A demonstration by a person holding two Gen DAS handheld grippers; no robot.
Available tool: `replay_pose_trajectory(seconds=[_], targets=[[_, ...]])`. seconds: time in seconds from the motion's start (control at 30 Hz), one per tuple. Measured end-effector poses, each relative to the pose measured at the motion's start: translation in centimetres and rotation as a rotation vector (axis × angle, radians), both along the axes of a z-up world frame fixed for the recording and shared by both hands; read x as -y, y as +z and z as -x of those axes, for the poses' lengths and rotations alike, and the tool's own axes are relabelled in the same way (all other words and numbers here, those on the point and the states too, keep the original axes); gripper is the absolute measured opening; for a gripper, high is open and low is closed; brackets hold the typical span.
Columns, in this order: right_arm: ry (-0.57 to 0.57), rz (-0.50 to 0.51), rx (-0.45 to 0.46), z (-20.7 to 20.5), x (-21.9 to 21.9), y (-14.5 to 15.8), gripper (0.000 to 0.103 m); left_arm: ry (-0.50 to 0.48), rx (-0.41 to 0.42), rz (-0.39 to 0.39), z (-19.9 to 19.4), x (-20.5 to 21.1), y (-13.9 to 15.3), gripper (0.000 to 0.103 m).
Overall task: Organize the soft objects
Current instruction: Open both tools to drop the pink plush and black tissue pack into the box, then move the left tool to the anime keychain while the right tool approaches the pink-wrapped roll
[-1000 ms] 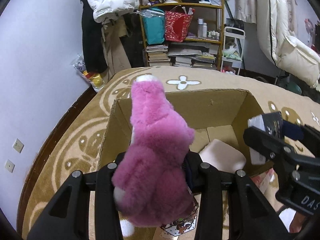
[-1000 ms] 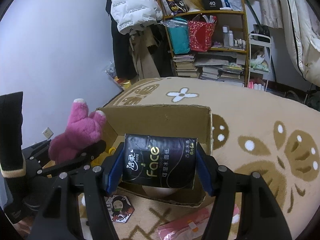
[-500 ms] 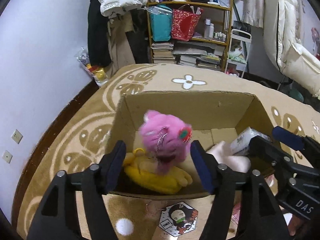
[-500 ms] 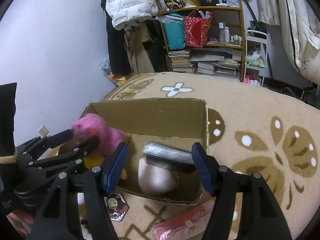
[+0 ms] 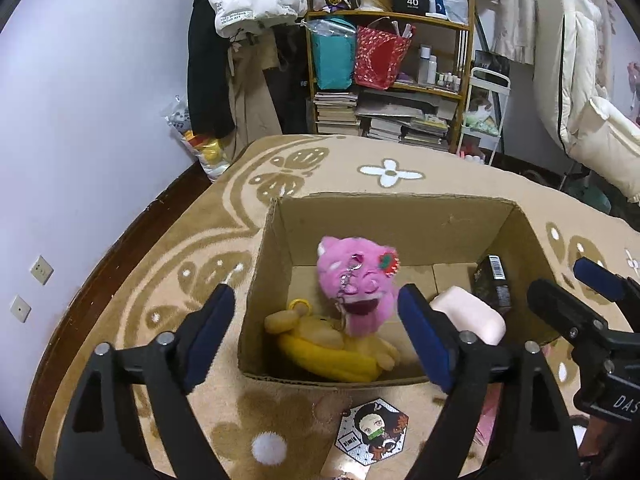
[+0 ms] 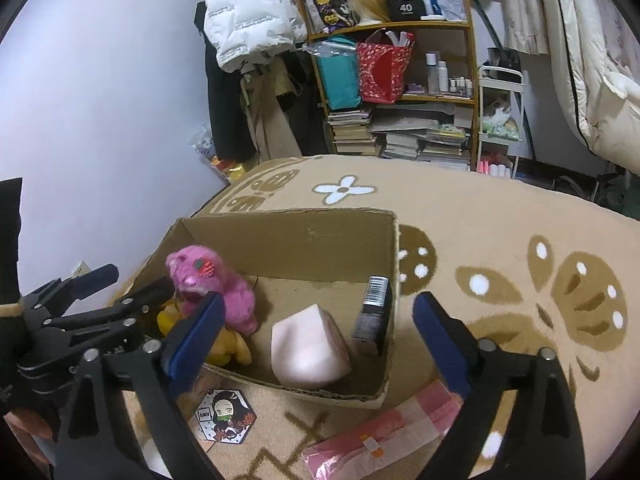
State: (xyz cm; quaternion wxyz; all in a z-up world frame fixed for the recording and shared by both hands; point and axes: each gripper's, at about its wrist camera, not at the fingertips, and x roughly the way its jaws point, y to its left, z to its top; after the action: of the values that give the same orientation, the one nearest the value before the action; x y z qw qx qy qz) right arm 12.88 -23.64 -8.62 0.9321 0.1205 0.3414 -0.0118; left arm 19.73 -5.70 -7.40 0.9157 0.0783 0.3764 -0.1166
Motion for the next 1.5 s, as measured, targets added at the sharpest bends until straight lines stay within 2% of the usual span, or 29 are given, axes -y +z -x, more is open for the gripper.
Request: replay_pose_trajectory(seconds=[0.07,0.3,0.57,0.63,0.7,0.77,0.9,1.03,1.2,1.3,1.5], targets=[[-0.015,-0.004,0.003,0.4,0.2,0.2,0.102,0.013,0.007,0.003,0.3,-0.3,0.4,0.100],[-0.054,-0.011,-0.001,1.7,0.7,0.4,0.103,0.033,0.001,0.028,1.7,-1.6,1.5,0.102],[-0.088,-0.028,-0.052,3.4,1.0,-0.3,0.103,0.024,-0.041,0.022,3.5,-2.3,1.2,0.102],[-0.096,-0.032,-0.075,3.9,1.1,-0.7,0.103,0.015,-0.063,0.022,3.7,-2.4,0.7,0.102],[-0.098,-0.042,-0.106,4.3,1.1,-1.4,0.103,0.000,-0.120,0.043,3.8,-2.6,0.0,0.102],[-0.097,-0.046,-0.140,4.5,1.1,-2.1,0.103,0.002,-0.131,0.051,4.1,-2.8,-0.5,0.102],[-0.091,-0.055,-0.206,4.6,0.9,-3.6,0.103,-0.029,-0.149,0.029,4.8,-2.7,-1.4,0.102],[-0.088,-0.039,-0.267,4.6,0.6,-5.2,0.103,-0.059,-0.177,-0.045,5.2,-2.1,-3.0,0.102],[-0.086,-0.044,-0.339,4.0,0.3,-7.4,0.103,-0.079,-0.232,-0.093,5.0,-1.1,-5.2,0.102],[-0.095,-0.054,-0.363,3.7,0.5,-8.2,0.103,-0.097,-0.250,-0.135,4.8,-0.4,-6.5,0.102],[-0.127,-0.070,-0.416,3.2,1.4,-10.0,0.103,-0.128,-0.307,-0.171,4.0,0.5,-9.0,0.102]])
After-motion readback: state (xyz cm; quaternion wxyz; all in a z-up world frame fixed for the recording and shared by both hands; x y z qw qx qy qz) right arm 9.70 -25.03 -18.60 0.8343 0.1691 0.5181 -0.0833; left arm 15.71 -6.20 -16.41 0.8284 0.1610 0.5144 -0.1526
